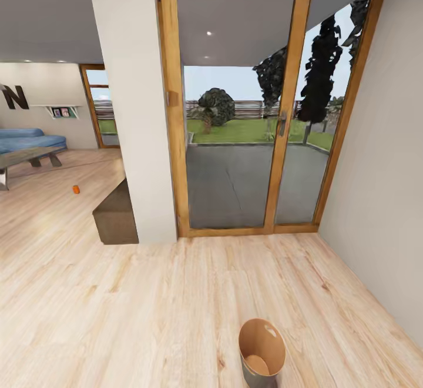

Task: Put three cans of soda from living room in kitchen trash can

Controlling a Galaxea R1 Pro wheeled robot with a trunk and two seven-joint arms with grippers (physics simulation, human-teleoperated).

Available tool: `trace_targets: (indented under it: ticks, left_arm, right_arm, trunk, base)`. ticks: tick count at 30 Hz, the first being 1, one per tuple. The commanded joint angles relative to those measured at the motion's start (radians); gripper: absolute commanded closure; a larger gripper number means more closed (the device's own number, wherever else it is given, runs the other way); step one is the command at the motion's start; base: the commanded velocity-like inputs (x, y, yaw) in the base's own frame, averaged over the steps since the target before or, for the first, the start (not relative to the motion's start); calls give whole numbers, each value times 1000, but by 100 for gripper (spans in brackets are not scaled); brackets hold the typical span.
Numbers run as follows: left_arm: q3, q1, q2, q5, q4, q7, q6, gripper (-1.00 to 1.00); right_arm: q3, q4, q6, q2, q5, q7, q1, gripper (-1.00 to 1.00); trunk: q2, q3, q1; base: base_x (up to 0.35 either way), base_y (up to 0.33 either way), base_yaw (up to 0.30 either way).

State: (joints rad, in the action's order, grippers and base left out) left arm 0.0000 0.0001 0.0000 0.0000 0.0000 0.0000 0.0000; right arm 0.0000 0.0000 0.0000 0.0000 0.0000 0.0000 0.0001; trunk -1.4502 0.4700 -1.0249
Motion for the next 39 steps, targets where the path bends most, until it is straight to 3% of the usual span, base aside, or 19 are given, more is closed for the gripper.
trace_targets:
  ticks: [1,4,32,39]
  left_arm:
    - [0,0,0,0,0,0,0,-100]
    - [4,0,-4,1,-2,-6,0,-100]
    - [4,0,-5,1,-2,-7,-1,-100]
    - [3,-15,0,6,-37,-8,-18,-100]
  right_arm:
    - [0,0,0,0,0,0,0,-100]
    - [10,-10,7,8,15,12,-3,-100]
    - [10,-8,8,8,15,11,-3,-100]
    - [23,-44,-30,-23,16,5,-8,-100]
  trunk:
    - [0,0,0]
    - [0,0,0]
    - [0,0,0]
    - [0,0,0]
  base:
    - [0,0,0]
    - [0,0,0]
    - [0,0,0]
    - [0,0,0]
